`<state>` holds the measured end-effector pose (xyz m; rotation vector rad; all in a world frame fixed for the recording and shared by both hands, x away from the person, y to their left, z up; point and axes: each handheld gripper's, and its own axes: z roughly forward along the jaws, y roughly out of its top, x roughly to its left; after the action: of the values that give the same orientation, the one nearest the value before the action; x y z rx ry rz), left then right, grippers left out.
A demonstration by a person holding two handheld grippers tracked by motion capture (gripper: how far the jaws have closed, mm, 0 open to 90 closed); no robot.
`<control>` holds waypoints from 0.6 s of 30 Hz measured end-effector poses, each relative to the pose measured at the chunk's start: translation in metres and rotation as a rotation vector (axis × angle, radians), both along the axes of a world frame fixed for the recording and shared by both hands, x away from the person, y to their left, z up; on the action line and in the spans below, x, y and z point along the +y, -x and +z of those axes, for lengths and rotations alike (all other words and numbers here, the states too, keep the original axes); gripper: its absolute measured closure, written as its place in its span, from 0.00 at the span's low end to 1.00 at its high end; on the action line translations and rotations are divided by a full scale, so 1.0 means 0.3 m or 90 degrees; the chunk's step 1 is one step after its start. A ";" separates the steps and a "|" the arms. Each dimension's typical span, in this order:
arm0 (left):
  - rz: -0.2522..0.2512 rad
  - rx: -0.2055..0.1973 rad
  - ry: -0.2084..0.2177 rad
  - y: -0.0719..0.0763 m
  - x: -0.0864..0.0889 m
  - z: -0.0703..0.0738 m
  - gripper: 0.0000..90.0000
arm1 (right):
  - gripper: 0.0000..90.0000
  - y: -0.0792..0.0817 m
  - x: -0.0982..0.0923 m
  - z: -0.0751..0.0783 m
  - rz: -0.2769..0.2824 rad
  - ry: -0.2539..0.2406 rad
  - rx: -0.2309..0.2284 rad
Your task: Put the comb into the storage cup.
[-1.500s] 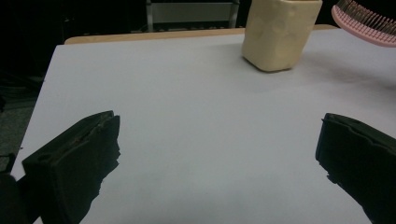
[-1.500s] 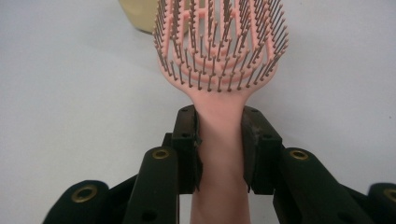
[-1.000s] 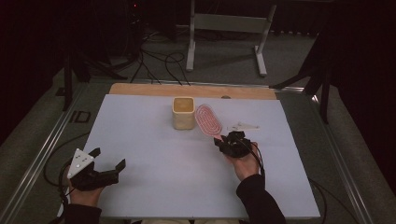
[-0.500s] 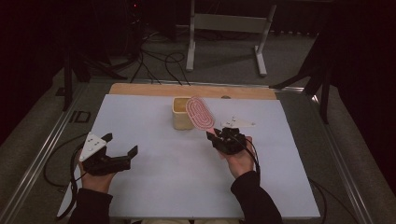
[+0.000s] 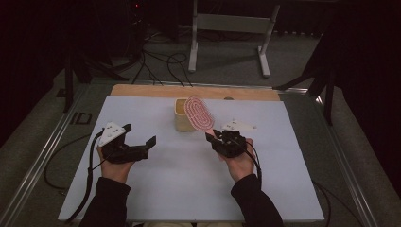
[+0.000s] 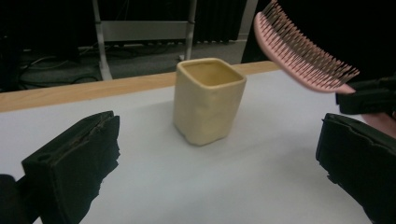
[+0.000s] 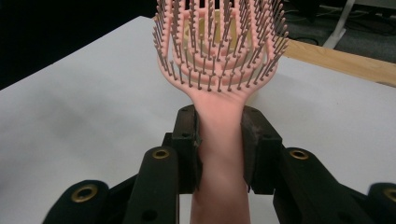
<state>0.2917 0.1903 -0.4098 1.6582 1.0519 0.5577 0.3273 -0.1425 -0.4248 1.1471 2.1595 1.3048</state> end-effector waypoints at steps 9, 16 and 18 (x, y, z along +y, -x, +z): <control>-0.032 0.009 0.010 -0.043 -0.070 0.030 0.00 | 0.77 0.009 0.027 -0.008 0.014 -0.001 -0.010; -0.054 0.020 0.012 -0.087 -0.121 0.058 0.00 | 0.77 0.016 0.054 -0.009 0.027 -0.008 -0.020; -0.057 0.019 0.008 -0.094 -0.138 0.064 0.00 | 0.77 0.018 0.062 -0.009 0.029 -0.010 -0.021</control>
<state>0.3200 0.1489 -0.3905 1.6991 0.9953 0.4679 0.3219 -0.1238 -0.4274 1.0798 2.1679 1.3528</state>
